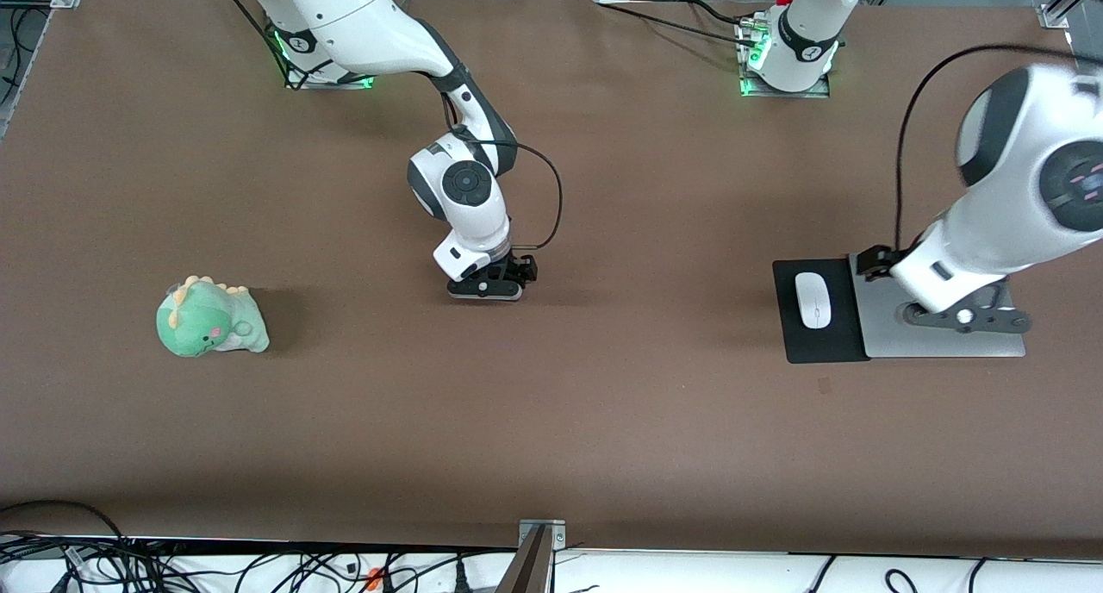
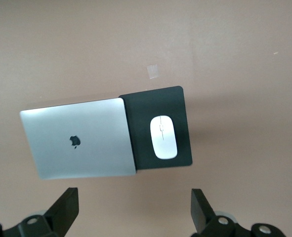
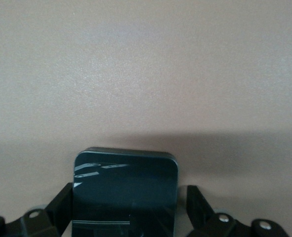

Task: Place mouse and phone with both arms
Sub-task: 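Release the mouse on the pad while the right gripper grasps the phone, then carry the black phone with the right gripper beside the green plush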

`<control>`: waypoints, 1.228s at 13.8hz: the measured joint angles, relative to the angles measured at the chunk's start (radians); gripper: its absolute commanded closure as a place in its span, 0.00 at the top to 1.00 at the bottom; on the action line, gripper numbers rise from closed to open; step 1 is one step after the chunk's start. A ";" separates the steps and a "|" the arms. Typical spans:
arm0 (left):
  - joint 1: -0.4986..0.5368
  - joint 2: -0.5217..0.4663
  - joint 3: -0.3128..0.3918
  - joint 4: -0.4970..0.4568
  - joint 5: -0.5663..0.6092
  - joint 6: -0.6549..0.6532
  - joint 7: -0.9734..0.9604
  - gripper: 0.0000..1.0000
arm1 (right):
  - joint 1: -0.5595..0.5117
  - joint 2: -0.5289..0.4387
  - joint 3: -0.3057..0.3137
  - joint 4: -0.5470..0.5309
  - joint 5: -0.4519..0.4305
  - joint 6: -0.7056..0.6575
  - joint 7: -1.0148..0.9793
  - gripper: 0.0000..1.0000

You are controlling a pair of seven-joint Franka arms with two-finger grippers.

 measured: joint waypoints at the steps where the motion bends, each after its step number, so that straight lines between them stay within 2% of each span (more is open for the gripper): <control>1: 0.001 0.000 0.000 0.060 -0.029 -0.052 0.007 1.00 | 0.000 -0.004 -0.001 0.001 0.000 -0.003 0.000 0.35; 3: 0.004 0.002 0.002 0.160 -0.073 -0.107 0.011 1.00 | 0.001 -0.012 -0.002 0.001 0.000 -0.020 -0.001 0.22; 5: 0.006 0.004 0.002 0.230 -0.080 -0.151 0.016 1.00 | 0.000 -0.010 -0.007 0.027 0.000 -0.095 -0.003 0.14; 7: 0.000 0.005 0.000 0.265 -0.076 -0.179 0.019 1.00 | -0.010 -0.011 -0.015 0.096 0.000 -0.239 -0.025 0.13; 9: -0.015 0.008 -0.002 0.269 -0.023 -0.183 0.019 1.00 | -0.053 -0.016 -0.021 0.158 0.000 -0.342 -0.129 0.13; 14: -0.015 0.024 0.009 0.268 -0.014 -0.170 0.019 1.00 | -0.226 -0.072 -0.026 0.154 0.000 -0.408 -0.413 0.12; 15: -0.036 0.015 0.037 0.257 -0.030 -0.149 0.019 1.00 | -0.265 -0.085 -0.027 0.134 0.000 -0.398 -0.464 0.12; 17: -0.131 -0.050 0.195 0.174 -0.142 -0.081 0.021 1.00 | -0.340 -0.116 -0.028 0.060 0.010 -0.322 -0.552 0.12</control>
